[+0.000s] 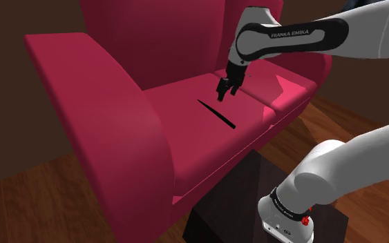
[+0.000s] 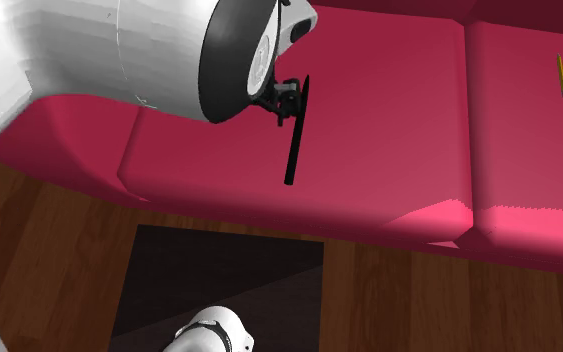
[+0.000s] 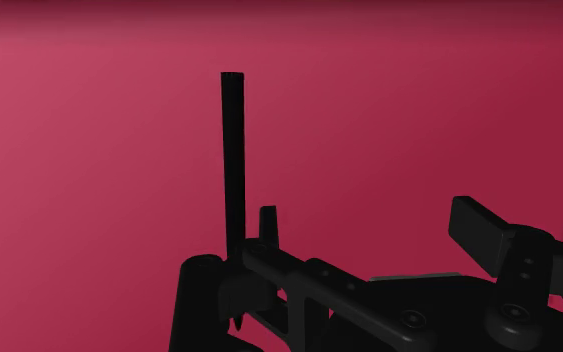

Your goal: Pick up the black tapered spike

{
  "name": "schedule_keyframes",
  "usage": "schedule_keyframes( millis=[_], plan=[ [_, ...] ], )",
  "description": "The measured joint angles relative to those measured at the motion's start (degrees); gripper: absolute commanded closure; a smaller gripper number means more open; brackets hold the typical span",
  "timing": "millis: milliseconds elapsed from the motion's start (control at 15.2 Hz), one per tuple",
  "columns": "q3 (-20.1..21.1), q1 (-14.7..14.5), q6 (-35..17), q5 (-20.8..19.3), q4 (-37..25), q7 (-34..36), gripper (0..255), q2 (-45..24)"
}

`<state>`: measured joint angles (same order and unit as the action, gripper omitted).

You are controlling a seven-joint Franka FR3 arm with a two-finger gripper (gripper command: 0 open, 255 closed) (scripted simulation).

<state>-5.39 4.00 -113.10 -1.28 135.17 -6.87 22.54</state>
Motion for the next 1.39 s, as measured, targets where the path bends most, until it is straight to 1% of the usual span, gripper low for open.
schedule_keyframes(
  millis=[396, 792, 990, 1386],
  plan=[
    [-1.66, 1.43, -7.14, -1.65, -2.80, -0.79, 0, -12.03],
    [-2.95, 2.61, -12.30, -2.71, -8.21, -0.94, 0, -24.54],
    [-3.19, 2.88, -13.99, -2.75, -8.92, -1.07, 0, -27.28],
    [-3.23, 3.05, -18.16, -2.46, -7.81, -1.20, 0, -30.41]
  ],
)
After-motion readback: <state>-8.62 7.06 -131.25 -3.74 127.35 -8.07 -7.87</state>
